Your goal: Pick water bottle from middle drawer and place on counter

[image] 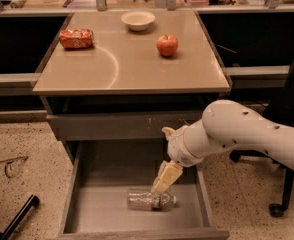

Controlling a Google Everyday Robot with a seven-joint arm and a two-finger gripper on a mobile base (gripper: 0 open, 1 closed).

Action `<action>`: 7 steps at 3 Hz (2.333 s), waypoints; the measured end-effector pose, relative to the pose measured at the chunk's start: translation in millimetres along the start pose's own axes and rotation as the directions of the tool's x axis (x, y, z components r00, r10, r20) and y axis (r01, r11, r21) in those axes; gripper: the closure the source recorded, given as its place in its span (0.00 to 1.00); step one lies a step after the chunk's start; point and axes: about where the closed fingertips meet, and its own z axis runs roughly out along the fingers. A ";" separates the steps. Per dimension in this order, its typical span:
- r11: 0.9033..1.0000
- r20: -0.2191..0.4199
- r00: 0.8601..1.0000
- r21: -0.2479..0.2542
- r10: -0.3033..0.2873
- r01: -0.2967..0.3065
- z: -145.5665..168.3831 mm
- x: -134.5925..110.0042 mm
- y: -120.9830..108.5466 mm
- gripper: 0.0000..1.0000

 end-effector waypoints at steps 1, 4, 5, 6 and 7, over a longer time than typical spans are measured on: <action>1.000 -0.003 1.000 0.002 0.024 -0.024 27.5 17.8 4.0 0.00; 0.992 0.017 0.993 -0.051 0.116 -0.115 149.4 103.4 32.2 0.00; 0.992 0.040 0.991 -0.026 0.125 -0.124 181.2 109.4 13.6 0.00; 0.991 0.050 0.991 0.044 0.121 -0.124 218.6 113.6 -18.7 0.00; 0.987 0.049 0.990 0.087 0.129 -0.133 243.3 122.6 -36.7 0.00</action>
Offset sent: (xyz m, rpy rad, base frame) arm -0.0161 -0.0067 -0.2177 0.0772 0.1031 -0.1254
